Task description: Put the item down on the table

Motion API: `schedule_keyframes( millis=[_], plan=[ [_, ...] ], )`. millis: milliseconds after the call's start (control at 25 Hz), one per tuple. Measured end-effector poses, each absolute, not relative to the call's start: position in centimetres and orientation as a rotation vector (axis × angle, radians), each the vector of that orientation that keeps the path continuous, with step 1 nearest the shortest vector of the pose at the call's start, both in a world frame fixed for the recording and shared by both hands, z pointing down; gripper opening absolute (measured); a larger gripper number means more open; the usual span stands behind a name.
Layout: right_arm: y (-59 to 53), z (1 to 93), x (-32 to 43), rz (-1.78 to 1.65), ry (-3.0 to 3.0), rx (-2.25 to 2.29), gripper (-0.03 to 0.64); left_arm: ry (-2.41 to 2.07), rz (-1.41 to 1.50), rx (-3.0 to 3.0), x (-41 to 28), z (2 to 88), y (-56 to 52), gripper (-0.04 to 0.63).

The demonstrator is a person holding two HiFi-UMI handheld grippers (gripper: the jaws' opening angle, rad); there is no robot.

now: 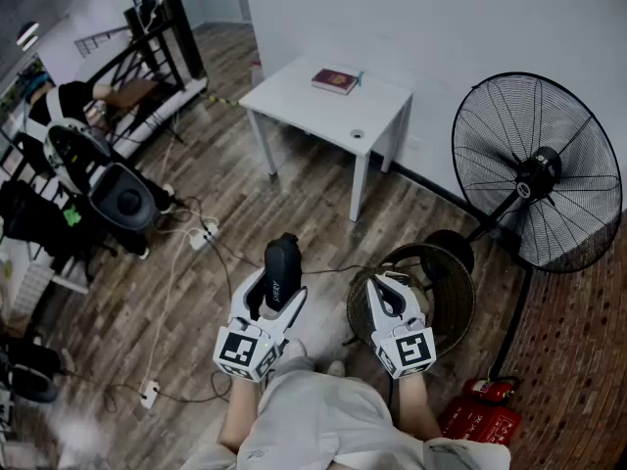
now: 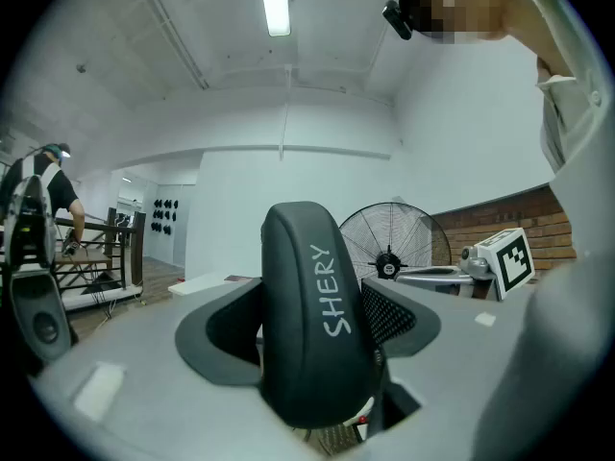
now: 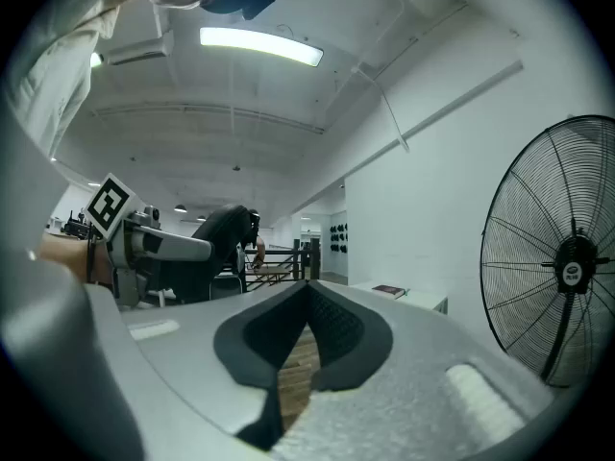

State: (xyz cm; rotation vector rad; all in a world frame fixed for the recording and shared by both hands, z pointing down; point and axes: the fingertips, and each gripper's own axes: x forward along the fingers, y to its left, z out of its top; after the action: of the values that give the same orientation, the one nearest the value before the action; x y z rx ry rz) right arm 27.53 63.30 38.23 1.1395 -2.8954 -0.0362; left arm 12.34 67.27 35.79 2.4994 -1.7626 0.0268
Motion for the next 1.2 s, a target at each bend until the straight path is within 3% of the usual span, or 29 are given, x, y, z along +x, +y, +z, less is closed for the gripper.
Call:
schedule_keyframes(
  millis=[440,1200],
  plan=[
    [61.4,37.9,27.3,-0.025,-2.945,1.130,0.003,-1.814,0.048,2.456,11.6,36.5,65.5,0.342],
    [48.3,39.3,16.1,-0.013,-2.817,1.197,0.003,-1.684,0.018,2.519,0.7,37.3,50.9,0.341]
  ],
)
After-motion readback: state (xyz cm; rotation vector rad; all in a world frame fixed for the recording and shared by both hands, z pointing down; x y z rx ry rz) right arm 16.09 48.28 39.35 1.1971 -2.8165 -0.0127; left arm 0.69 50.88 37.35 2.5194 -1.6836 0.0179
